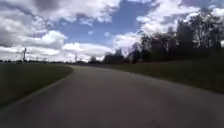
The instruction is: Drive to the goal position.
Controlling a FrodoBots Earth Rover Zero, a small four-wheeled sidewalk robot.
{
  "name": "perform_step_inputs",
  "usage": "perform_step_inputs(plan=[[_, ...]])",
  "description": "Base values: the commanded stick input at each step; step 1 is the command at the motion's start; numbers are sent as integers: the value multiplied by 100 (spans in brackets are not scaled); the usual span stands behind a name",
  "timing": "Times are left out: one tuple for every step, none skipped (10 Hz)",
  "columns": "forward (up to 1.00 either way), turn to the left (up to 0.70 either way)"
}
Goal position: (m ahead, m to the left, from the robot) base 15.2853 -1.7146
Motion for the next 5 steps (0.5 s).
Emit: perform_step_inputs(plan=[[100, 2], [100, 2], [100, 2], [100, 2], [100, 4]])
